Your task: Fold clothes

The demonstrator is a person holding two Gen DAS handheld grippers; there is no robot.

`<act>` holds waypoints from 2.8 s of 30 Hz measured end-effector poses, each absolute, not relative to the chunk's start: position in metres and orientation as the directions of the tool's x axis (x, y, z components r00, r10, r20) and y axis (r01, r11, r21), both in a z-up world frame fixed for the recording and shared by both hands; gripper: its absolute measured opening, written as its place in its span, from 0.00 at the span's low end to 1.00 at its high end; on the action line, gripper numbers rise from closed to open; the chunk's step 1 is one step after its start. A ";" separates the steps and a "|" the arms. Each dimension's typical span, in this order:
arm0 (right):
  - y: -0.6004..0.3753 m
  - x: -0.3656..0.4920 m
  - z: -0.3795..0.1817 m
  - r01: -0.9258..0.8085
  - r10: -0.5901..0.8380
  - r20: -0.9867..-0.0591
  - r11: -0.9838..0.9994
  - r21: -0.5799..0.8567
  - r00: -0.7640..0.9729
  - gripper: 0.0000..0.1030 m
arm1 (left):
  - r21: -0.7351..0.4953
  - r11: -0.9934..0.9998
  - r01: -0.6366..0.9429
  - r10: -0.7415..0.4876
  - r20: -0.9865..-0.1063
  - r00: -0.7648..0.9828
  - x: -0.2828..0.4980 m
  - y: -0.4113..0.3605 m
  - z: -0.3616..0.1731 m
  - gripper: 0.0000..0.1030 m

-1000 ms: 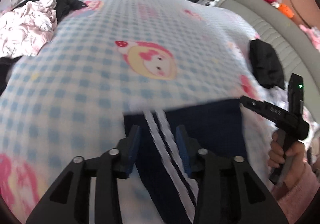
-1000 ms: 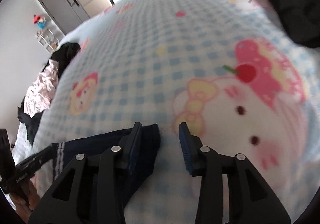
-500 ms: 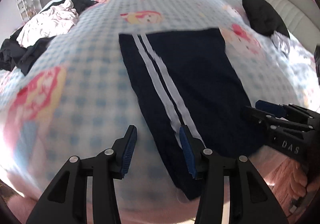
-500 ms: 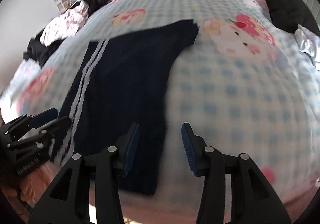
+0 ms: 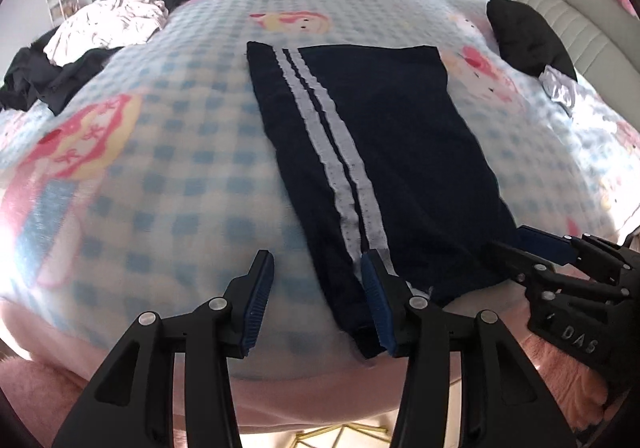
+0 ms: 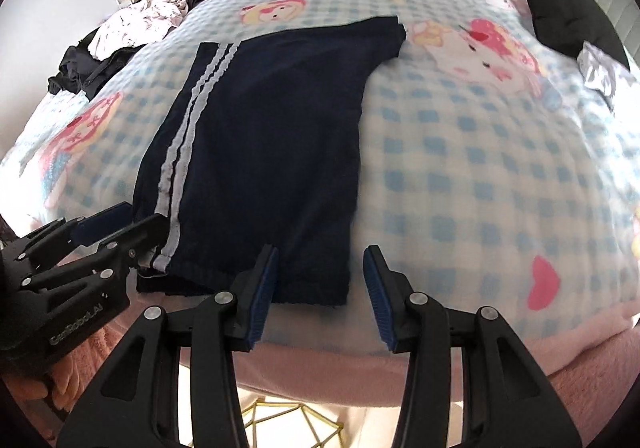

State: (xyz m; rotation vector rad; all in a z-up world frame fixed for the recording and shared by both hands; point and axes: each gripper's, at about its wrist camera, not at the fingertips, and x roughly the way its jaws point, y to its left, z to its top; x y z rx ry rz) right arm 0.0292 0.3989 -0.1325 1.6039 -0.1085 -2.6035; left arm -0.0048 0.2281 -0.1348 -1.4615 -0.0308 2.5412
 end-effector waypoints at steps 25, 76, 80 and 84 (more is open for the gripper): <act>0.450 0.057 -0.120 -0.073 -0.224 -0.780 -0.943 0.325 -0.584 0.46 | -0.545 -0.829 -0.120 0.532 -0.705 -0.470 0.028 0.186 -0.140 0.45; 0.443 0.070 -0.131 0.054 -0.481 -0.748 -0.855 0.516 -0.458 0.16 | -0.619 -0.777 -0.116 0.611 -0.695 -0.379 0.052 0.203 -0.144 0.24; 0.443 0.080 -0.132 0.053 -0.479 -0.752 -0.856 0.514 -0.452 0.16 | -0.609 -0.782 -0.137 0.610 -0.700 -0.370 0.061 0.204 -0.138 0.24; 0.448 0.089 -0.131 0.047 -0.487 -0.746 -0.849 0.526 -0.455 0.16 | -0.617 -0.773 -0.149 0.625 -0.699 -0.347 0.066 0.204 -0.137 0.24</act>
